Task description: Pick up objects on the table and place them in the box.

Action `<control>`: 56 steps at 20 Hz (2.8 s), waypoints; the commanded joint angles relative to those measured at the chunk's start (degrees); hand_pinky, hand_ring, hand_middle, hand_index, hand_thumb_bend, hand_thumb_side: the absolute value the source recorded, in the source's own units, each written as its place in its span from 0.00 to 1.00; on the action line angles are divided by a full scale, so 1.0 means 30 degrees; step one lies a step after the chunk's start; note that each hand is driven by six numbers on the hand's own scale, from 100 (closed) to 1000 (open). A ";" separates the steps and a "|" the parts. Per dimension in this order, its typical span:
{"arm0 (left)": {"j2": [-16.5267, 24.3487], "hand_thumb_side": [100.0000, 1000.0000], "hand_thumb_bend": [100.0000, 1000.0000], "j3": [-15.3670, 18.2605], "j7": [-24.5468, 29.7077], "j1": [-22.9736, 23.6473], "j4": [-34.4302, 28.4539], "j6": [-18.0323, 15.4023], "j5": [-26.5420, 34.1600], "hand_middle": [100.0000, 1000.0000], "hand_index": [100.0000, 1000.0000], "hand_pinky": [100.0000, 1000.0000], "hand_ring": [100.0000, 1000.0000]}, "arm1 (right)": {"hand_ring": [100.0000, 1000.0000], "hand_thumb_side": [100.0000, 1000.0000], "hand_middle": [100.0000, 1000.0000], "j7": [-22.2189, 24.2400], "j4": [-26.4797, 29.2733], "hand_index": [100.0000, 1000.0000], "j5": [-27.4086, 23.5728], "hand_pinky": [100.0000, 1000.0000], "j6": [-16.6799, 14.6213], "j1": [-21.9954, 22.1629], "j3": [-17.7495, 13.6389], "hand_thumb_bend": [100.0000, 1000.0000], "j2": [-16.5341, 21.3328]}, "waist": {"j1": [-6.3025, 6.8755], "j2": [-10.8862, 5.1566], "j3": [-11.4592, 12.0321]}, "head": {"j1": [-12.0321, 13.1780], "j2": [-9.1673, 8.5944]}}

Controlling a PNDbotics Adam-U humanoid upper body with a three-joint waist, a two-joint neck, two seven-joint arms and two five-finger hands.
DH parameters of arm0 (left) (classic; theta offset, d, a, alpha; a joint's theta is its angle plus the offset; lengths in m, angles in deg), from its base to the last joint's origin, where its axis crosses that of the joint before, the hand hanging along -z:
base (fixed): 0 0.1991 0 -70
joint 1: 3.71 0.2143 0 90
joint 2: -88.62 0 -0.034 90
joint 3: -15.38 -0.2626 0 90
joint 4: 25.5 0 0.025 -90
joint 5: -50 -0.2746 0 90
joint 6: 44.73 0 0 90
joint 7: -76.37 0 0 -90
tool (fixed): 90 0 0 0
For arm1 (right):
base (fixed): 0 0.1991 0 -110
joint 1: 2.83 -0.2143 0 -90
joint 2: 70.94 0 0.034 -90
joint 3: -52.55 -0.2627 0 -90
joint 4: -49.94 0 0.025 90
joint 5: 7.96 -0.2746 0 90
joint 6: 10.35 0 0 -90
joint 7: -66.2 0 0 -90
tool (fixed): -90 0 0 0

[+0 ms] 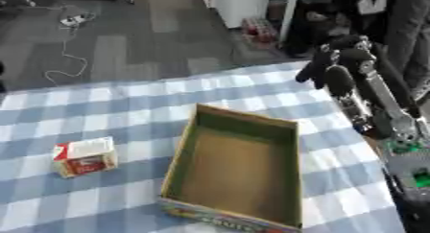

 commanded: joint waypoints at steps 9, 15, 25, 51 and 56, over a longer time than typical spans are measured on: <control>0.0917 1.00 0.03 0.0405 0.1863 -0.0421 -0.0257 0.1583 -0.0355 0.47 0.63 0.19 0.29 | 0.20 1.00 0.21 0.0075 0.0256 0.52 0.0161 0.24 0.0315 -0.0018 -0.0325 0.00 0.0265 | 0.0044 -0.0211 -0.0145 | 0.0415 0.0248; 0.2798 1.00 0.02 0.0474 0.2607 -0.0216 -0.0257 0.1741 -0.0674 0.50 0.64 0.22 0.33 | 0.20 1.00 0.21 0.0138 0.0256 0.53 0.0228 0.24 0.0374 0.0017 -0.0342 0.00 0.0331 | 0.0123 -0.0261 -0.0141 | 0.0492 0.0305; 0.6393 1.00 0.02 -0.0066 0.3887 -0.0186 -0.0257 0.1865 -0.2680 0.60 0.69 0.37 0.44 | 0.21 1.00 0.21 0.0457 0.0256 0.53 0.0189 0.25 0.0369 -0.0050 -0.0238 0.00 0.0364 | 0.0309 -0.0332 -0.0357 | 0.1202 0.0531; 0.8968 1.00 0.01 -0.2198 0.9925 -0.2590 0.2672 0.1788 -0.5772 0.78 0.86 0.63 0.66 | 0.21 1.00 0.21 0.1098 0.0256 0.53 -0.0033 0.25 0.0305 -0.0136 -0.0034 0.00 0.0423 | 0.0534 -0.0415 -0.0621 | 0.1518 0.0300; 0.9197 1.00 0.02 -0.2686 1.1379 -0.3011 0.3588 0.0916 -0.5838 0.80 0.87 0.65 0.68 | 0.21 1.00 0.21 0.1207 0.0256 0.53 -0.0091 0.25 0.0286 -0.0207 0.0008 0.00 0.0418 | 0.0580 -0.0405 -0.0722 | 0.1547 0.0338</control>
